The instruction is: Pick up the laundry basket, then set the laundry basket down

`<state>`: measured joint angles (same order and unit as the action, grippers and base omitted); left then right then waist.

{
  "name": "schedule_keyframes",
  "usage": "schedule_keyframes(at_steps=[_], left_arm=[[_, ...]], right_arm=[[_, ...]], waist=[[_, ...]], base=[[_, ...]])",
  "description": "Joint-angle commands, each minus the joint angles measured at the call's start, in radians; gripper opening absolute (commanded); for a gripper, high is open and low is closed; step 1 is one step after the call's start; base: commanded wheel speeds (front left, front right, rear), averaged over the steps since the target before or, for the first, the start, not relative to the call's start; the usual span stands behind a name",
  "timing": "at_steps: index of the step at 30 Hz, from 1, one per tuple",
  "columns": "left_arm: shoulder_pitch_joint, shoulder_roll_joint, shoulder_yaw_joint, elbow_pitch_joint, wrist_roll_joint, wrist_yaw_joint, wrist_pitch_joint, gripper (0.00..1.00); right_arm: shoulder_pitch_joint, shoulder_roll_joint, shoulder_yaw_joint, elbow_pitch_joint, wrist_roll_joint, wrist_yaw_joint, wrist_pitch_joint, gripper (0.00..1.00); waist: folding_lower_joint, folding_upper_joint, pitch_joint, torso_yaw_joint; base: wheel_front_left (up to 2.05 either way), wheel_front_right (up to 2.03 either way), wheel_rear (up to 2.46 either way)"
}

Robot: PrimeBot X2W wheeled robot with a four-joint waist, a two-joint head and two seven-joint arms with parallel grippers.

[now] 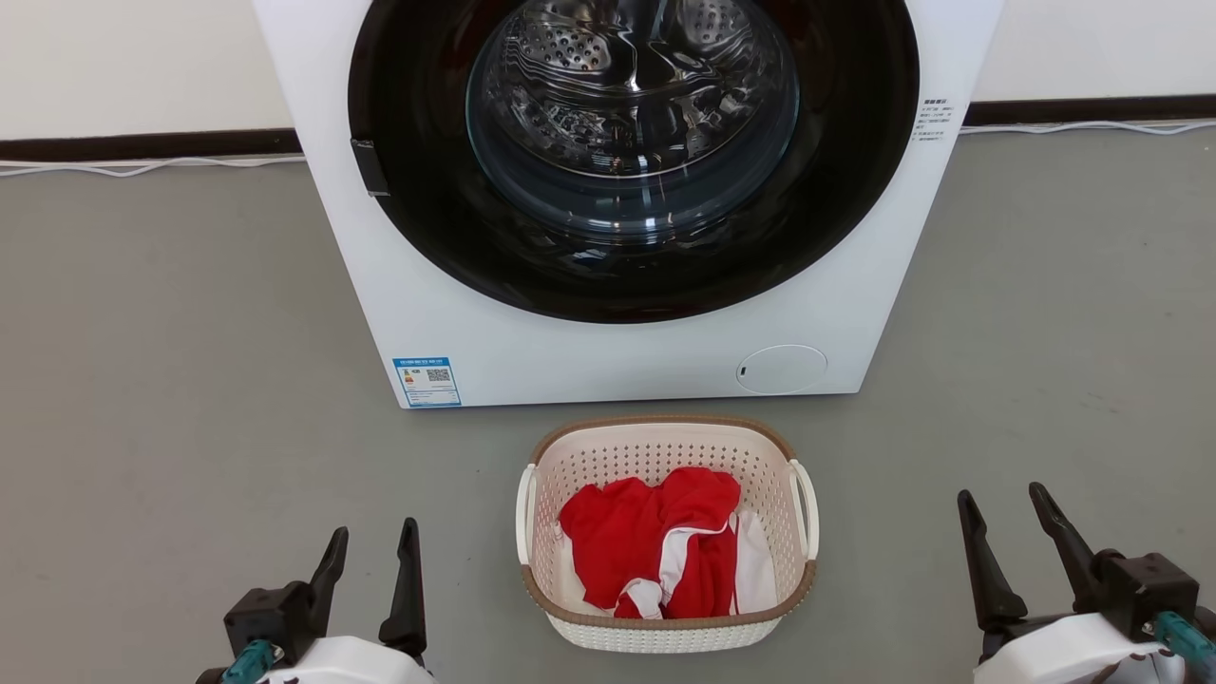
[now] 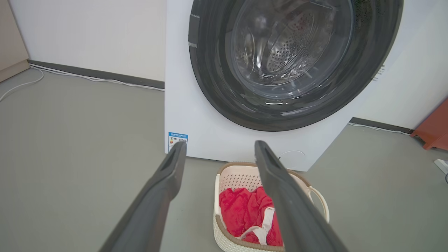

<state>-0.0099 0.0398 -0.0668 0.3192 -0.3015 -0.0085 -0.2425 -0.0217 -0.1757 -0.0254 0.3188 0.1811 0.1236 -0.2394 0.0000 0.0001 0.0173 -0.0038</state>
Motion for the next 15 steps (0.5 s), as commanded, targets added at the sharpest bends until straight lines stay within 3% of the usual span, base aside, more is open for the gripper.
schedule_keyframes(at_steps=[1, 15], left_arm=[[-0.049, 0.010, 0.025, -0.022, 0.030, 0.009, -0.016, 1.00], [-0.053, 0.010, 0.023, -0.011, 0.036, 0.008, -0.019, 1.00]], right_arm=[[-0.027, -0.022, 0.020, -0.017, -0.034, 0.007, -0.019, 1.00], [-0.030, -0.017, 0.013, -0.009, -0.048, 0.007, -0.022, 1.00]], waist=[[0.0000, -0.0001, 0.000, 0.000], [0.0000, -0.0001, 0.007, -0.002]], base=[[0.00, 0.00, 0.00], [0.00, 0.00, 0.00]])
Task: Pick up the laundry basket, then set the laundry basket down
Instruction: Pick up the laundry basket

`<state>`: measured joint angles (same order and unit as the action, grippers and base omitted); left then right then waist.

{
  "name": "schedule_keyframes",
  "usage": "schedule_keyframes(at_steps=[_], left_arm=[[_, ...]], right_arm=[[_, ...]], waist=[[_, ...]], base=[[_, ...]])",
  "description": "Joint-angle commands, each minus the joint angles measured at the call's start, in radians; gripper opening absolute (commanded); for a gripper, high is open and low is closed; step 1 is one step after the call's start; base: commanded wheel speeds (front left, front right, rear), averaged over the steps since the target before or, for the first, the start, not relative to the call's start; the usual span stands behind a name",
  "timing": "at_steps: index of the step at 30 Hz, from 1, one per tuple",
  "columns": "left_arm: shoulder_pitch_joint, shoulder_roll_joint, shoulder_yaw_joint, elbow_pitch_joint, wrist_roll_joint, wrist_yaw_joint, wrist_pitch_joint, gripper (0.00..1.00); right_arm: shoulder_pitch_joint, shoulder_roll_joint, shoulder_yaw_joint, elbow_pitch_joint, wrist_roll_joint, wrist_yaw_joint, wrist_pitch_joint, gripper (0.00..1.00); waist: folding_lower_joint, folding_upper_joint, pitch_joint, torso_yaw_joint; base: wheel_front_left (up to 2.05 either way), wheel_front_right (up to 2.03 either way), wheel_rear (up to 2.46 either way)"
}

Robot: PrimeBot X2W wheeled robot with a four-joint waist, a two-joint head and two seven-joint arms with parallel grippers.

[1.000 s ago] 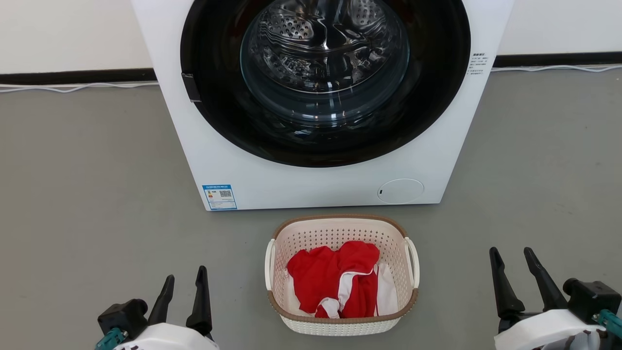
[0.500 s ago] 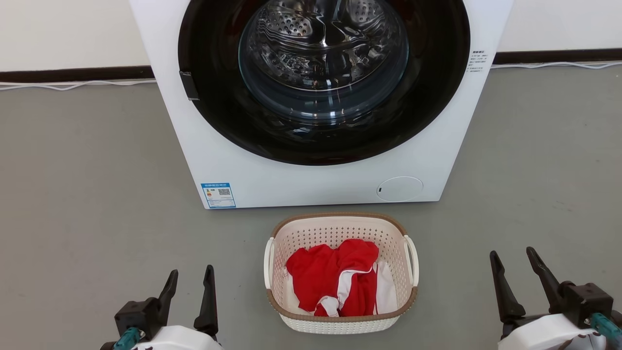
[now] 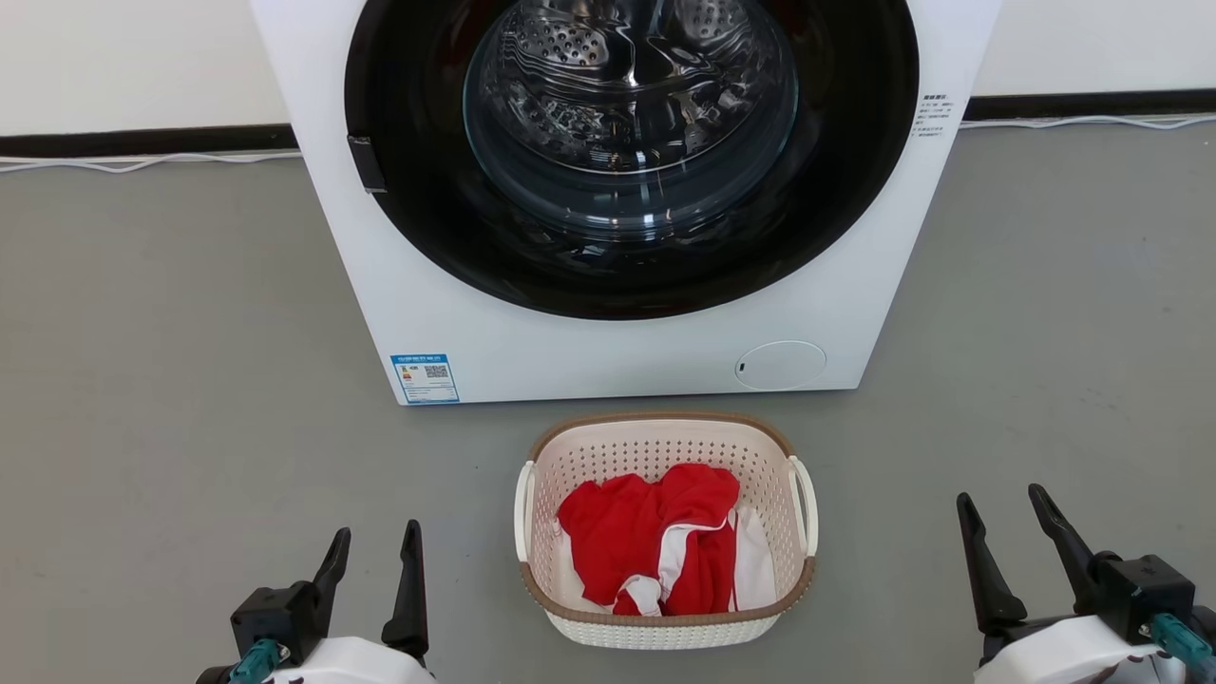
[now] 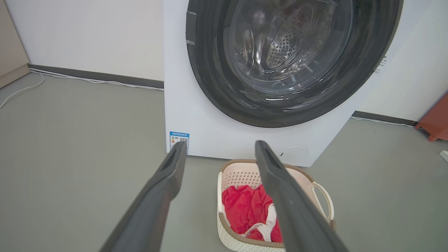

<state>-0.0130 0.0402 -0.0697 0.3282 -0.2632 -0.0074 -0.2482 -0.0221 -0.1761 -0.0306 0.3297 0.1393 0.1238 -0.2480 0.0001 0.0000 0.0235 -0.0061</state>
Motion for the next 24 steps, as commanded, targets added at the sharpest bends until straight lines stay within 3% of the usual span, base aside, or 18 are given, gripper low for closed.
schedule_keyframes(at_steps=[1, 11, 24], left_arm=[[-0.050, 0.010, 0.026, -0.019, -0.003, 0.007, -0.014, 1.00], [-0.063, 0.010, 0.019, -0.018, -0.007, 0.005, -0.014, 1.00], [-0.153, 0.010, -0.010, -0.003, -0.031, 0.014, -0.014, 1.00]], right_arm=[[-0.030, -0.017, 0.018, -0.020, -0.006, 0.007, -0.014, 1.00], [-0.040, -0.013, 0.011, -0.016, 0.002, 0.007, -0.014, 1.00], [-0.133, 0.011, -0.034, -0.001, -0.015, 0.007, -0.014, 1.00]], waist=[[-0.0001, 0.0000, 0.001, 0.000], [-0.0001, 0.0000, 0.023, 0.000], [-0.0001, 0.0000, 0.149, 0.004]], base=[[0.00, 0.00, 0.00], [0.00, 0.00, 0.00], [0.00, 0.00, 0.00]])
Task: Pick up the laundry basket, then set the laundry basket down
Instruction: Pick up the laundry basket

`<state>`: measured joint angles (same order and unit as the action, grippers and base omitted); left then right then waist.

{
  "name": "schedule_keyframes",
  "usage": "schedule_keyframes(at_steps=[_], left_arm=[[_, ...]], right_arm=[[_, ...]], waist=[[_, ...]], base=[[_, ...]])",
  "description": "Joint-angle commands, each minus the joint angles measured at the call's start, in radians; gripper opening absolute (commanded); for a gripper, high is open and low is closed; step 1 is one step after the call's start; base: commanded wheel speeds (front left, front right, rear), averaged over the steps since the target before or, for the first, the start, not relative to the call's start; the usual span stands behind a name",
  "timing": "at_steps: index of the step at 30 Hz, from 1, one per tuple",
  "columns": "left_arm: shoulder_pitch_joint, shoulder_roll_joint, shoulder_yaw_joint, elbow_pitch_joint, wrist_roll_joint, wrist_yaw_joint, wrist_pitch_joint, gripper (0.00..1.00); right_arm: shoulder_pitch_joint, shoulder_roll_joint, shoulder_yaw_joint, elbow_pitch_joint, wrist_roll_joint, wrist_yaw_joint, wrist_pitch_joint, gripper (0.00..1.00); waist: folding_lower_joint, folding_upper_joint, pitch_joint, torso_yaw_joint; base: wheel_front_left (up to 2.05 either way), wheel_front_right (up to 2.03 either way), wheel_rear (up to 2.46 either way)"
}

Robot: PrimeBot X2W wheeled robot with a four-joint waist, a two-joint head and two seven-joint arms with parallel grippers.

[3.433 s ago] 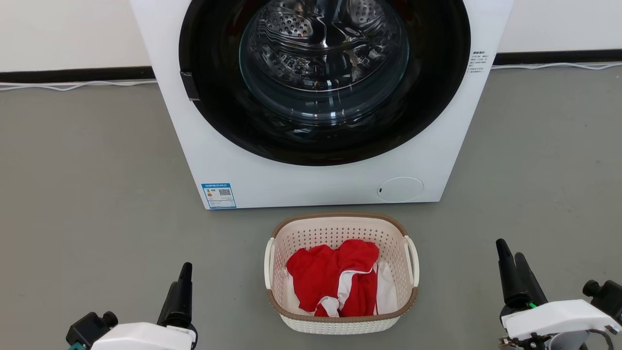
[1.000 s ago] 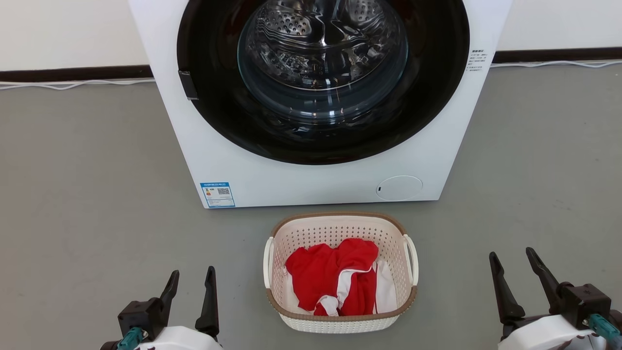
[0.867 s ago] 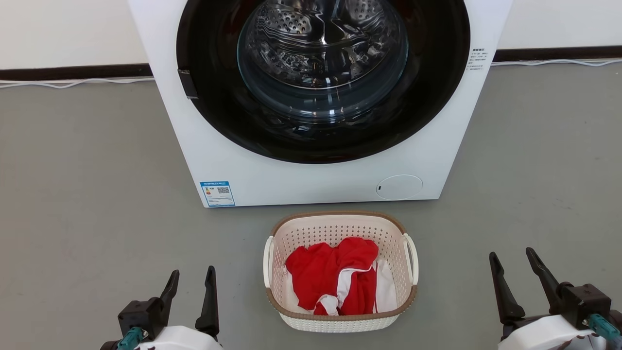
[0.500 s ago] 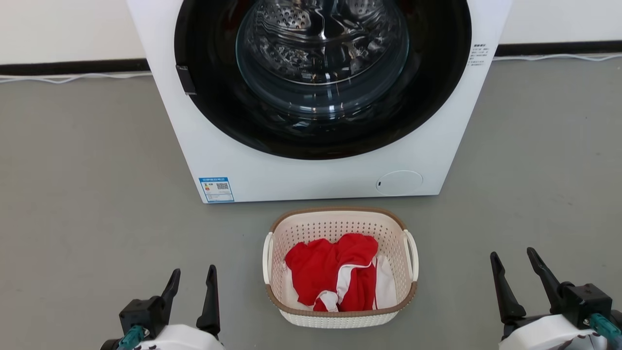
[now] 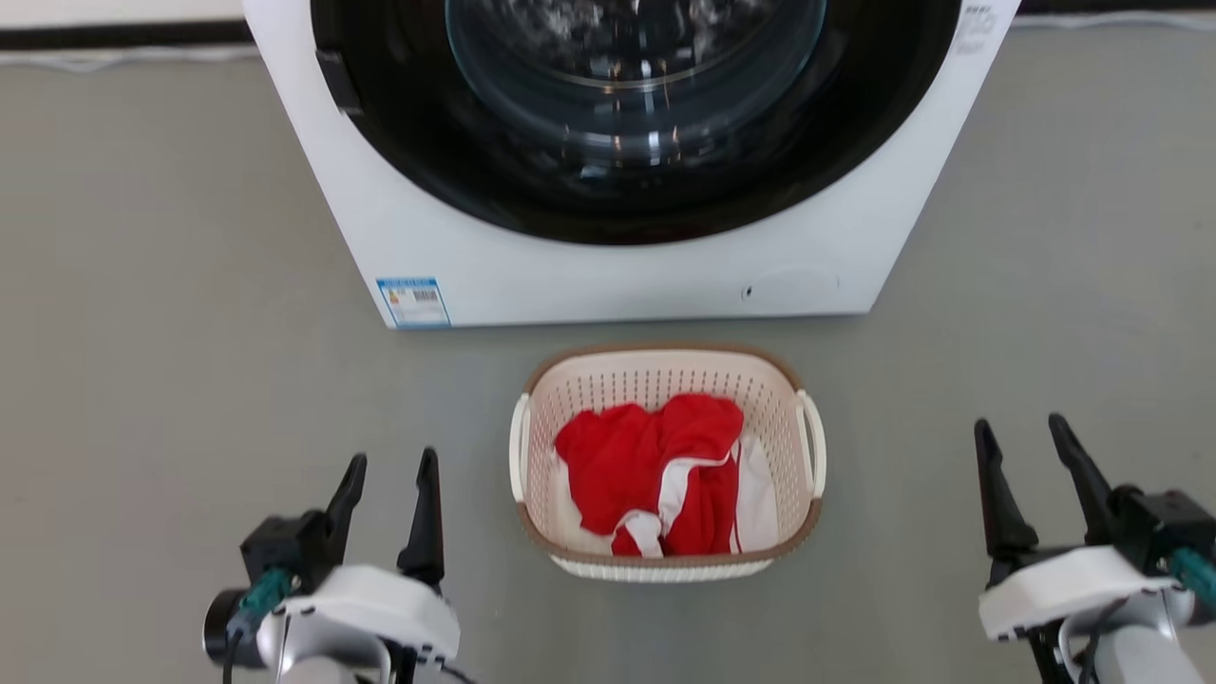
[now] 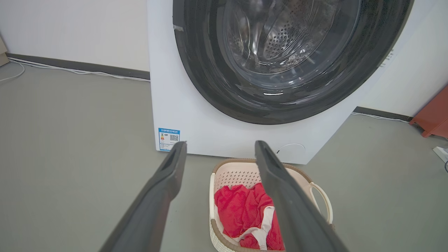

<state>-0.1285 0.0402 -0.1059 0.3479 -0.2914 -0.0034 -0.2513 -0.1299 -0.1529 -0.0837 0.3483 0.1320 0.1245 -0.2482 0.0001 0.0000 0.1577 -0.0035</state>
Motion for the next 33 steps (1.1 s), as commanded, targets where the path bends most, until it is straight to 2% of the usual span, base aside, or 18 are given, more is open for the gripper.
schedule_keyframes(at_steps=[1, 8, 14, 25, 33], left_arm=[[-0.049, 0.010, 0.023, -0.018, -0.005, 0.011, -0.010, 1.00], [-0.171, 0.010, -0.031, 0.076, -0.024, 0.022, -0.010, 1.00], [-0.317, 0.010, -0.095, 0.202, -0.064, 0.051, -0.010, 1.00], [-0.570, 0.010, -0.265, 0.434, -0.212, 0.096, -0.010, 1.00], [-0.705, 0.010, -0.374, 0.543, -0.324, 0.112, -0.010, 1.00]], right_arm=[[-0.037, -0.013, 0.018, -0.014, -0.009, 0.006, -0.014, 1.00], [-0.141, -0.026, 0.027, 0.086, -0.010, 0.006, -0.014, 1.00], [-0.269, -0.046, 0.056, 0.230, -0.001, 0.006, -0.014, 1.00], [-0.499, -0.079, 0.155, 0.449, 0.040, 0.006, -0.007, 1.00], [-0.616, -0.082, 0.226, 0.554, 0.073, 0.006, -0.006, 1.00]], waist=[[-0.0001, 0.0000, 0.028, 0.003], [-0.0001, 0.0000, 0.139, 0.011], [-0.0001, 0.0000, 0.252, 0.025], [-0.0001, 0.0000, 0.463, 0.036], [-0.0001, 0.0000, 0.555, 0.035]], base=[[0.00, 0.00, 0.00], [0.00, 0.00, 0.00], [0.00, 0.00, 0.00], [0.00, 0.00, 0.00], [0.00, 0.00, 0.00]])
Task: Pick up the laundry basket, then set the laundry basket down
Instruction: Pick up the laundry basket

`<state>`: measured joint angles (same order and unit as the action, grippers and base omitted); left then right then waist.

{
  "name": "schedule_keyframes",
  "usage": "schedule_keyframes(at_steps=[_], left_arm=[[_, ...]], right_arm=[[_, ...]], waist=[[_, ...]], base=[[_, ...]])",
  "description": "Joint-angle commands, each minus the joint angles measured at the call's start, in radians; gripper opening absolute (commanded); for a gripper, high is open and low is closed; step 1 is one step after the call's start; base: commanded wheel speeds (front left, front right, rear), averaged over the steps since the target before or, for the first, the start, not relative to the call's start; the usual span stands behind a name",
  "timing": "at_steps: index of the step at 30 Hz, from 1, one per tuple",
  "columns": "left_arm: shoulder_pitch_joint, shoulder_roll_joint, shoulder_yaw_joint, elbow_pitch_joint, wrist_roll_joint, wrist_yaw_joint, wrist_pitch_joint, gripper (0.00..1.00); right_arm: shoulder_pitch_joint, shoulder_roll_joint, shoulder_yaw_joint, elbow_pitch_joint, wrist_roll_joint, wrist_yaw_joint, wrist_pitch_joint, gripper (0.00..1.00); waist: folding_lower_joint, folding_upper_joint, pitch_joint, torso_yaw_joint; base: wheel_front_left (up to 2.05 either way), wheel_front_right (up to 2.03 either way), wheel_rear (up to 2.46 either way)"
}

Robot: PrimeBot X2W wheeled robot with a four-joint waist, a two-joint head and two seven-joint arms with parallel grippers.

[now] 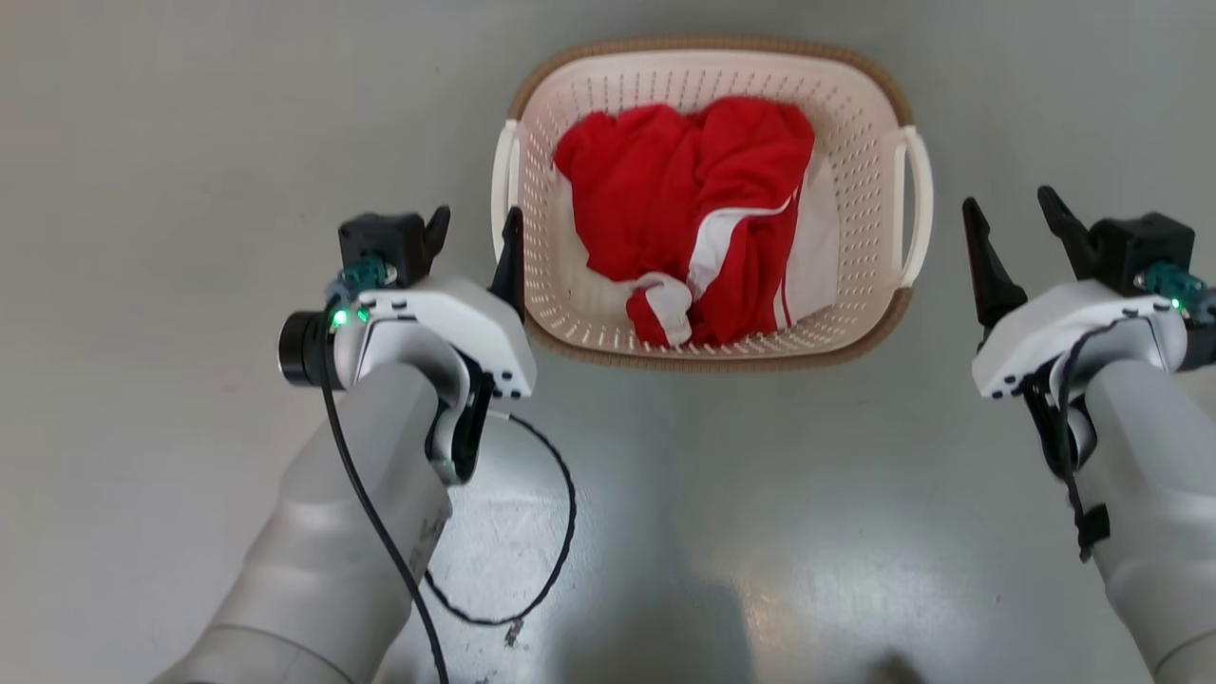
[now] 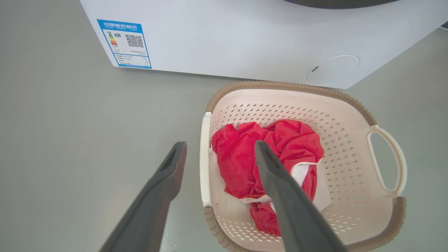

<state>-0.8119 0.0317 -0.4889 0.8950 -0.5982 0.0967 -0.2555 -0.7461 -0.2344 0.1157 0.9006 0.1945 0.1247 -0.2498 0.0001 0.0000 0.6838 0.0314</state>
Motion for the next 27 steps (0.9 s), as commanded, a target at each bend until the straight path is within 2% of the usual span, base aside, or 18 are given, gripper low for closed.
schedule_keyframes(at_steps=[1, 11, 18, 27], left_arm=[[-0.034, 0.018, 0.001, 0.002, -0.036, 0.013, -0.006, 1.00], [-0.115, 0.018, -0.086, 0.046, -0.100, 0.024, -0.006, 1.00], [-0.173, 0.018, -0.125, 0.099, -0.110, 0.052, -0.006, 1.00], [-0.226, 0.018, -0.156, 0.125, -0.120, 0.048, -0.006, 1.00]], right_arm=[[-0.012, 0.001, 0.033, 0.012, 0.015, 0.006, -0.005, 1.00], [-0.085, 0.011, 0.087, 0.071, 0.048, 0.006, -0.010, 1.00], [-0.122, 0.009, 0.110, 0.089, 0.070, 0.006, -0.011, 1.00], [-0.149, 0.007, 0.121, 0.089, 0.086, 0.006, -0.012, 1.00]], waist=[[-0.0001, 0.0000, 0.037, -0.001], [-0.0001, 0.0000, 0.101, -0.004], [-0.0001, 0.0000, 0.153, -0.004], [-0.0001, 0.0000, 0.203, 0.003]], base=[[0.00, 0.00, 0.00], [0.00, 0.00, 0.00], [0.00, 0.00, 0.00], [0.00, 0.00, 0.00]])
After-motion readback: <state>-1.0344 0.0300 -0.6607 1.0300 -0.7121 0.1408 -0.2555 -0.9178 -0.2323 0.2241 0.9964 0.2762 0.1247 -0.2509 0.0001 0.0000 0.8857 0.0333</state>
